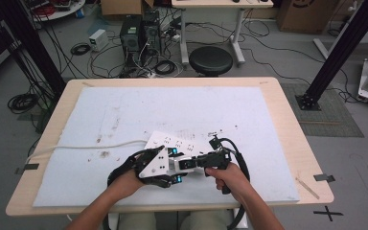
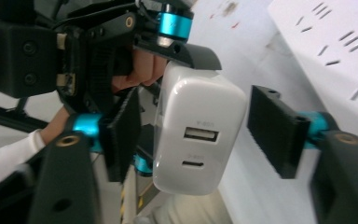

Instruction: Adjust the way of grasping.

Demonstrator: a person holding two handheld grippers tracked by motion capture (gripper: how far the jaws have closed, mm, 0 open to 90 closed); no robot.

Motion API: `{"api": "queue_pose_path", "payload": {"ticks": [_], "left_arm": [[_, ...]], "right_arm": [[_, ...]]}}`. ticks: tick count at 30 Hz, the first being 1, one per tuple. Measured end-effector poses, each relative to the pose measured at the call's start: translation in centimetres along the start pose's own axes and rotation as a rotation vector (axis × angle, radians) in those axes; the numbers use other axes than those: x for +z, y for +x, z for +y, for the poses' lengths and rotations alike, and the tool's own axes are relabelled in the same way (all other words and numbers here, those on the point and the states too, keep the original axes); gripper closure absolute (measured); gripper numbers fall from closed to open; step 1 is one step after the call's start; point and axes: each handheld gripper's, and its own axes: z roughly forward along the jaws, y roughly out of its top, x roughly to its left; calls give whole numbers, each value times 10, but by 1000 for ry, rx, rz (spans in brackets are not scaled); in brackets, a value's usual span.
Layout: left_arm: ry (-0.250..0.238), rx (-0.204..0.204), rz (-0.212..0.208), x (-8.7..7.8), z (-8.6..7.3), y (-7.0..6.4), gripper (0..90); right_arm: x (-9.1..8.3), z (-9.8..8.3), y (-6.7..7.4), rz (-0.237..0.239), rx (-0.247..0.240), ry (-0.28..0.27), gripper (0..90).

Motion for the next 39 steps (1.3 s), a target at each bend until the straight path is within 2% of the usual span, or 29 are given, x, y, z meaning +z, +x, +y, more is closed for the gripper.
{"api": "queue_pose_path", "payload": {"ticks": [5, 8, 9, 11, 13, 14, 18, 23, 24, 28, 32, 36, 39], "left_arm": [[-1, 3, -5, 0, 1, 0, 424], [-5, -10, -8, 0, 0, 1, 422], [-11, -24, -13, 0, -1, 1, 420], [-25, -68, -21, -1, -1, 3, 407], [-24, -119, 8, -2, -2, 6, 308], [-26, -140, 9, -3, -3, 7, 271], [-44, -175, 11, -11, -10, 10, 265], [-54, -238, 22, -20, -23, 13, 259], [-56, -256, 30, -22, -26, 14, 258], [-104, -373, 83, -30, -39, 21, 246], [-119, -423, 152, -40, -48, 29, 245], [-137, -481, 241, -52, -57, 36, 244], [-143, -518, 307, -60, -64, 41, 242]], "right_arm": [[2, 0, -2, 47, 19, 13, 574], [2, 0, -4, 57, 39, 15, 592], [2, 0, -4, 57, 54, 19, 597], [1, 0, -4, 52, 51, 18, 615], [-1, 0, -4, 42, 50, 13, 622], [-2, 0, -4, 33, 43, 8, 624], [-9, 0, -6, -9, 35, -15, 626], [-18, 0, -6, -42, 15, -41, 626], [-20, 0, -6, -56, 11, -40, 626], [-28, 0, -4, -123, -26, -33, 626], [-36, 0, -3, -164, -47, -31, 627], [-47, 0, 0, -236, -87, -12, 626], [-55, -1, 1, -272, -100, -9, 626]]}}
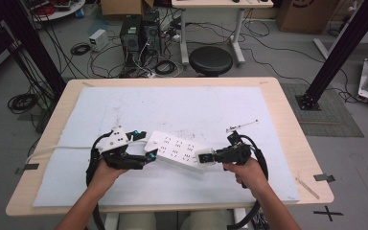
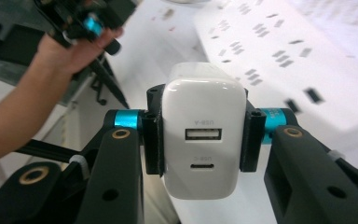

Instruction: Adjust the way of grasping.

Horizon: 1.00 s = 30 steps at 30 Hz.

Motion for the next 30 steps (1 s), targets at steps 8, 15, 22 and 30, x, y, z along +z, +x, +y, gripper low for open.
{"api": "queue_pose_path", "payload": {"ticks": [8, 15, 22, 30], "left_arm": [[2, -29, 83, -15, -6, 16, 241], [3, -27, 119, -22, -11, 22, 241], [-11, -29, 123, -27, -12, 26, 241], [-4, -31, 142, -33, -13, 30, 241]], "right_arm": [[-22, -3, -4, -131, -31, 20, 626], [-38, -1, -3, -270, -92, 80, 626], [-51, 0, 0, -395, -148, 139, 626], [-61, 0, 1, -457, -178, 164, 626]]}}
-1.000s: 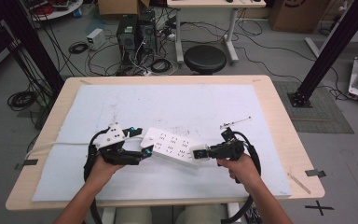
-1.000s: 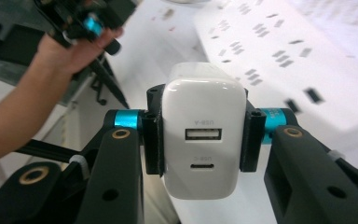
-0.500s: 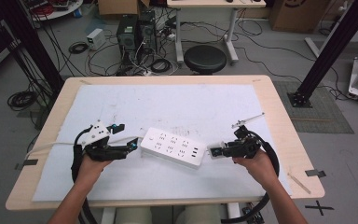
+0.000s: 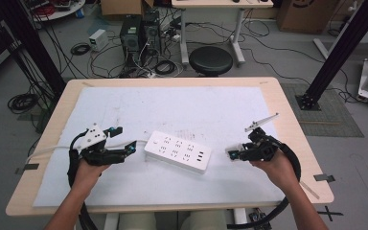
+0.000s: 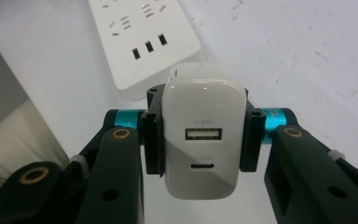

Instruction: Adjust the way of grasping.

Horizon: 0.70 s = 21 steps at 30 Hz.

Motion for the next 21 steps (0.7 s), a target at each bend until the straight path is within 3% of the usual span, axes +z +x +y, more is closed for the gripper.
{"api": "queue_pose_path", "payload": {"ticks": [7, 14, 21], "left_arm": [[-5, -12, 7, -3, -1, 2, 241], [-5, -14, 8, -3, -2, 2, 241], [-4, -18, 4, -3, -3, 1, 241]], "right_arm": [[-7, 1, -1, -65, -47, 58, 626], [-16, 11, 0, -66, -111, 113, 626], [-19, 24, 1, -98, -196, 189, 626]]}}
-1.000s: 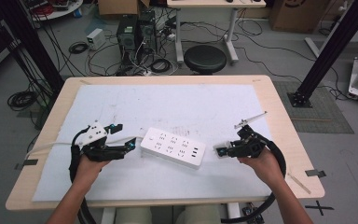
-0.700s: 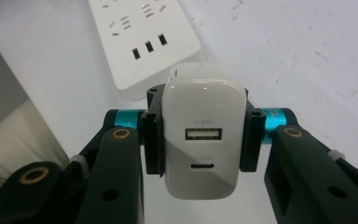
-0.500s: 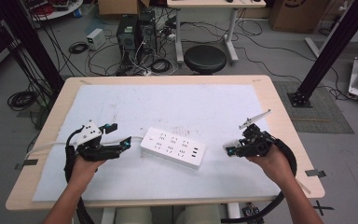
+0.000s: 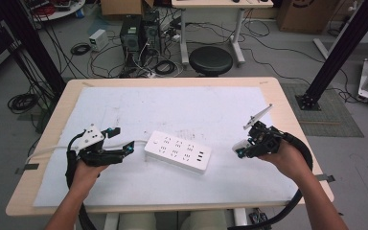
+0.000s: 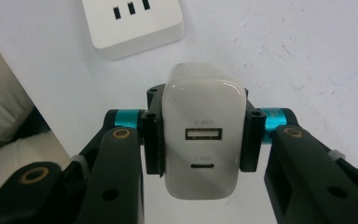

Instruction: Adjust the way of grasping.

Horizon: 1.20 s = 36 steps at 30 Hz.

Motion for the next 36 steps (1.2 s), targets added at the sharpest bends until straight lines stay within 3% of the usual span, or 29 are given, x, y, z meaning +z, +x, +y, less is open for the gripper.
{"api": "queue_pose_path", "payload": {"ticks": [9, 17, 25, 30, 31, 36], "left_arm": [[0, 4, -4, -1, 0, 0, 241], [-5, -6, -3, -3, -2, 1, 241], [-6, -3, -4, -3, -2, 1, 241], [-7, -6, -1, -4, -3, 1, 241], [-8, -8, 0, -4, -4, 1, 241], [-6, -9, -5, -3, -5, 0, 241]], "right_arm": [[-1, 11, -1, -33, -94, 67, 626], [-1, 13, -1, -48, -114, 79, 626], [4, 6, -3, 17, -64, 29, 626], [3, 4, -5, 51, 0, -4, 626], [2, 2, -8, 75, 57, -42, 626], [1, -4, -14, 92, 150, -100, 626]]}}
